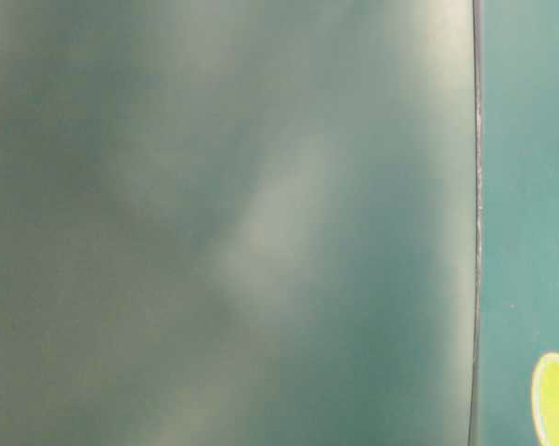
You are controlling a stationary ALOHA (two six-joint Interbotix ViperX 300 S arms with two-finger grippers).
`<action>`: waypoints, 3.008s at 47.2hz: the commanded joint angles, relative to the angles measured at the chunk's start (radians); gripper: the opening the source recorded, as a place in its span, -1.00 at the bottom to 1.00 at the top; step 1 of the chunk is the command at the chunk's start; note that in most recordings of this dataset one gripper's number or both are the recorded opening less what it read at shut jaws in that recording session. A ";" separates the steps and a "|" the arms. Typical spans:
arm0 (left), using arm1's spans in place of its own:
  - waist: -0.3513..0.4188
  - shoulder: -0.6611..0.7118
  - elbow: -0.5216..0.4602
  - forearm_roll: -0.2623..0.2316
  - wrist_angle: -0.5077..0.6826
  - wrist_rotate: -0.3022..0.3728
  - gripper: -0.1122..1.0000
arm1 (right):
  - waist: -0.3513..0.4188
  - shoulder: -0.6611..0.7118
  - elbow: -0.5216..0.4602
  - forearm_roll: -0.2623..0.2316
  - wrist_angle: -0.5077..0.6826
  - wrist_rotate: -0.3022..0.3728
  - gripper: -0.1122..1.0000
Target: Lift the orange block with right arm.
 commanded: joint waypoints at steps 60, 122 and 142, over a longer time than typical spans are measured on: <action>0.000 0.002 -0.028 0.002 -0.005 -0.002 -0.78 | -0.002 0.391 -0.057 -0.005 0.472 -0.009 0.41; 0.000 -0.005 -0.029 0.002 -0.005 -0.002 -0.78 | -0.002 0.644 0.049 -0.054 0.256 0.003 0.39; 0.000 -0.018 -0.031 0.002 -0.005 -0.002 -0.78 | -0.002 0.652 0.048 -0.054 0.258 0.003 0.25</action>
